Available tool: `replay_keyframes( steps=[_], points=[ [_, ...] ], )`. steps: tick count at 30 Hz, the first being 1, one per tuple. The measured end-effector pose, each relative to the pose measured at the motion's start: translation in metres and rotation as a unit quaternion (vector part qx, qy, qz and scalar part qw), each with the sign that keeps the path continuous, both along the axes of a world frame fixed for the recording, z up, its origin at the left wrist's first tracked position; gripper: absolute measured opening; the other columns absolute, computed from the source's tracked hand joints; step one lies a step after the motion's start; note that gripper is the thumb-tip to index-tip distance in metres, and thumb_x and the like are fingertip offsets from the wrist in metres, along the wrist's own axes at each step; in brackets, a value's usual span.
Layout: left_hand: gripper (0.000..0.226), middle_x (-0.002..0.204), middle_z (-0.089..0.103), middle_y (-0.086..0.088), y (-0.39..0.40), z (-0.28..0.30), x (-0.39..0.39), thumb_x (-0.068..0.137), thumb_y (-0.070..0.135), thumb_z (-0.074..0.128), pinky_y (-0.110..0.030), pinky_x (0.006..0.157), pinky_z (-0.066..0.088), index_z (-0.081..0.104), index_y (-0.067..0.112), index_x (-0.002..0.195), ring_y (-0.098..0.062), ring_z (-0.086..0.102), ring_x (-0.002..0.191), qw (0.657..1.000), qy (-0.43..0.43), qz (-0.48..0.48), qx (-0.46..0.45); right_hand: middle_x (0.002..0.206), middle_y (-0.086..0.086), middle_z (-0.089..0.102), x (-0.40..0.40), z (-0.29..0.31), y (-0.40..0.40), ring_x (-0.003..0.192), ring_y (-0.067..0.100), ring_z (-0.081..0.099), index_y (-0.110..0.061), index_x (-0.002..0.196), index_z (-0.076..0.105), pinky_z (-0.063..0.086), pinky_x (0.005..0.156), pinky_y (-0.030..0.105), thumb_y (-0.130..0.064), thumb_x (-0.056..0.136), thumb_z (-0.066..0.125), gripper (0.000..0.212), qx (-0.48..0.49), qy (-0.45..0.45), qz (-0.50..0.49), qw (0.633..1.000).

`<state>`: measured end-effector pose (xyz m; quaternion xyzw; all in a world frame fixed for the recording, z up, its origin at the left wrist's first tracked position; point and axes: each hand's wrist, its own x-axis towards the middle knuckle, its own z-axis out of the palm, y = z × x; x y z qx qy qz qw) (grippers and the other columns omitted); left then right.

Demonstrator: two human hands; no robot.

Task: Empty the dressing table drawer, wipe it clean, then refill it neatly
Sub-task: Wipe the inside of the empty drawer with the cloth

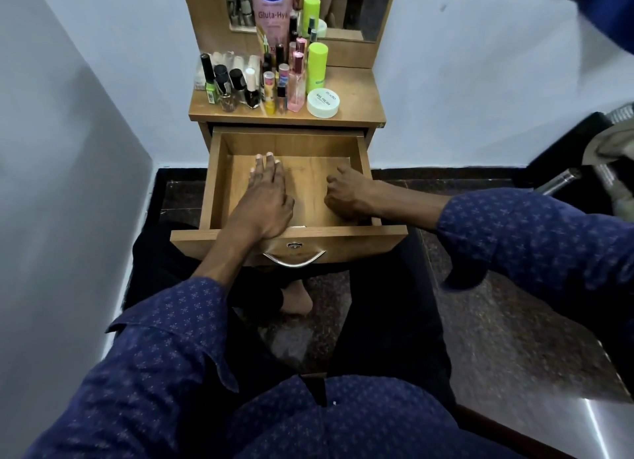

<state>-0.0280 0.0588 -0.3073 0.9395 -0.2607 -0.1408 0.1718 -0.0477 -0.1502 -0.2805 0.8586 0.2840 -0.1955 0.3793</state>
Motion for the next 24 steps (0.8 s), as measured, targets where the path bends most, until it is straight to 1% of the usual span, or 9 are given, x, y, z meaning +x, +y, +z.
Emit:
replay_keyframes(
  steps=[3, 6, 9, 11, 13, 15, 20, 22, 24],
  points=[
    [0.077, 0.173, -0.02, -0.017, -0.001, 0.002, 0.0, 0.112, 0.032, 0.038, -0.043, 0.13, -0.009, -0.008, 0.002, 0.165, -0.032, -0.024, 0.159, 1.0, 0.004, -0.001, -0.001, 0.125, 0.009, 0.061, -0.009, 0.006, -0.001, 0.122, 0.023, 0.055, -0.01, 0.121, 0.063, 0.038, 0.11, 0.044, -0.015, 0.106, 0.05, 0.02, 0.012, 0.066, -0.029, 0.997],
    [0.077, 0.173, -0.02, -0.018, -0.001, 0.003, -0.001, 0.111, 0.031, 0.039, -0.044, 0.131, -0.009, -0.008, 0.002, 0.165, -0.032, -0.024, 0.159, 1.0, -0.001, -0.002, -0.009, 0.121, 0.01, 0.065, -0.004, 0.015, 0.002, 0.119, 0.028, 0.058, -0.01, 0.107, 0.067, 0.042, 0.109, 0.047, -0.011, 0.097, 0.061, 0.012, 0.02, 0.105, -0.086, 0.991],
    [0.076, 0.173, -0.019, -0.018, -0.001, 0.004, -0.001, 0.111, 0.028, 0.038, -0.044, 0.131, -0.009, -0.007, 0.0, 0.165, -0.033, -0.023, 0.159, 1.0, -0.004, -0.002, -0.015, 0.09, 0.004, 0.068, 0.002, 0.027, 0.007, 0.081, 0.019, 0.066, -0.011, 0.081, 0.067, 0.059, 0.078, 0.034, -0.01, 0.093, 0.066, 0.011, 0.027, 0.122, -0.173, 0.977],
    [0.075, 0.173, -0.019, -0.018, -0.001, 0.002, 0.0, 0.111, 0.028, 0.038, -0.043, 0.13, -0.009, -0.007, 0.001, 0.165, -0.033, -0.023, 0.159, 1.0, -0.005, -0.001, -0.016, 0.073, -0.003, 0.057, 0.008, 0.034, 0.004, 0.061, 0.013, 0.055, -0.018, 0.073, 0.061, 0.045, 0.052, 0.021, -0.01, 0.096, 0.061, 0.024, 0.051, 0.11, -0.2, 0.972],
    [0.076, 0.173, -0.019, -0.019, -0.003, 0.001, 0.001, 0.111, 0.027, 0.039, -0.041, 0.129, -0.01, -0.007, 0.001, 0.165, -0.033, -0.023, 0.159, 1.0, 0.003, -0.004, -0.022, 0.072, -0.008, 0.059, 0.01, 0.036, -0.007, 0.067, 0.017, 0.058, -0.025, 0.071, 0.065, 0.047, 0.058, 0.022, -0.016, 0.092, 0.058, 0.024, 0.081, 0.103, -0.186, 0.974],
    [0.076, 0.172, -0.019, -0.02, -0.004, 0.0, 0.001, 0.111, 0.026, 0.039, -0.04, 0.128, -0.011, -0.008, 0.0, 0.165, -0.033, -0.023, 0.159, 1.0, 0.005, -0.001, -0.023, 0.087, -0.002, 0.07, 0.005, 0.028, 0.0, 0.087, 0.021, 0.066, -0.02, 0.075, 0.066, 0.057, 0.085, 0.04, -0.016, 0.088, 0.065, 0.014, 0.037, 0.123, -0.164, 0.978],
    [0.075, 0.173, -0.018, -0.02, -0.003, -0.001, 0.001, 0.111, 0.025, 0.039, -0.041, 0.129, -0.01, -0.007, 0.0, 0.165, -0.034, -0.022, 0.159, 1.0, 0.006, 0.004, -0.012, 0.139, 0.008, 0.059, -0.009, 0.018, 0.009, 0.136, 0.028, 0.049, -0.015, 0.115, 0.062, 0.032, 0.118, 0.05, -0.015, 0.103, 0.06, 0.012, -0.022, 0.086, -0.077, 0.993],
    [0.074, 0.173, -0.017, -0.021, -0.003, 0.001, 0.0, 0.111, 0.025, 0.038, -0.042, 0.129, -0.011, -0.006, 0.0, 0.165, -0.034, -0.021, 0.159, 1.0, 0.006, -0.001, -0.005, 0.142, 0.014, 0.057, -0.009, 0.029, 0.005, 0.133, 0.033, 0.053, -0.008, 0.123, 0.065, 0.04, 0.114, 0.046, -0.011, 0.105, 0.054, 0.021, 0.017, 0.115, -0.157, 0.981],
    [0.074, 0.173, -0.017, -0.021, -0.002, 0.004, -0.001, 0.111, 0.026, 0.038, -0.041, 0.128, -0.012, -0.006, 0.0, 0.165, -0.034, -0.021, 0.159, 1.0, -0.001, 0.001, -0.004, 0.109, 0.005, 0.065, -0.008, 0.034, 0.015, 0.094, 0.026, 0.064, -0.011, 0.09, 0.064, 0.052, 0.082, 0.034, -0.007, 0.102, 0.055, 0.016, 0.006, 0.145, -0.187, 0.972]
  ],
)
